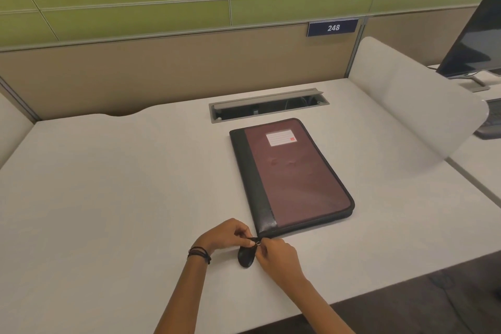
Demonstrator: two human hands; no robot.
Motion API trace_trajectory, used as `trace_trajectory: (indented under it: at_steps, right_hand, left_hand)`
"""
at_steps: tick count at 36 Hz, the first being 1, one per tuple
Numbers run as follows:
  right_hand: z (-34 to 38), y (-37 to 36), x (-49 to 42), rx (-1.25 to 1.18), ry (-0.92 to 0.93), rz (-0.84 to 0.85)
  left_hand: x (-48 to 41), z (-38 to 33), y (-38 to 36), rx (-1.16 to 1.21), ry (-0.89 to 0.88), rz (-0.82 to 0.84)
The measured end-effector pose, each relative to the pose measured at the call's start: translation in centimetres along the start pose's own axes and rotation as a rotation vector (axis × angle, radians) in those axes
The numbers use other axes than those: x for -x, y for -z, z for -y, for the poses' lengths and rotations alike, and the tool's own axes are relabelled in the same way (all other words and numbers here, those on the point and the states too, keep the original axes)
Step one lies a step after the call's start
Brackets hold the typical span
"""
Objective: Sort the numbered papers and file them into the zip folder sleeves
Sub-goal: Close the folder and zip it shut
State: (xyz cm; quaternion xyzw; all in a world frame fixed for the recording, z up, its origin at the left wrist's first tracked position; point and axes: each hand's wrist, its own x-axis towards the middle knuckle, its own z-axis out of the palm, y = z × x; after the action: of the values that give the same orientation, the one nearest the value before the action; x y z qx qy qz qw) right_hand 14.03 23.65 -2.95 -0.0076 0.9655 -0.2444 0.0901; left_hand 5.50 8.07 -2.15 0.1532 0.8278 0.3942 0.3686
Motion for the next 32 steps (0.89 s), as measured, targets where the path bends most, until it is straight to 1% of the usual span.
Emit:
trace_trajectory:
  at_steps: [8,12,18,21,24,30,32]
  right_hand:
    - [-1.5,0.3,0.6,-0.009,0.046,-0.035]
    - [-2.3,0.6,0.7,-0.013,0.056,-0.14]
    - [-3.1,0.9,0.5,-0.026,0.067,-0.141]
    - [-4.2,1.2,0.4,0.039,0.045,-0.209]
    - [-5.2,2.2,0.2,0.079,0.073,-0.26]
    - [-6.8,3.3,0.3,0.077,-0.004,-0.226]
    - [-6.8,3.6,0.3,0.068,-0.011,-0.183]
  left_hand:
    - [0.6,0.6,-0.5,0.062,-0.027,-0.065]
    - [0.9,0.9,-0.8,0.076,-0.028,-0.067]
    - [1.2,0.7,-0.4,0.075,-0.041,-0.059]
    - [1.3,0.4,-0.1,0.041,-0.041,-0.052]
    - [1.5,0.7,0.4,0.014,-0.043,-0.052]
    - [2.0,1.7,1.6,-0.011,-0.031,-0.057]
    - [2.2,2.0,2.0,-0.012,-0.022,-0.064]
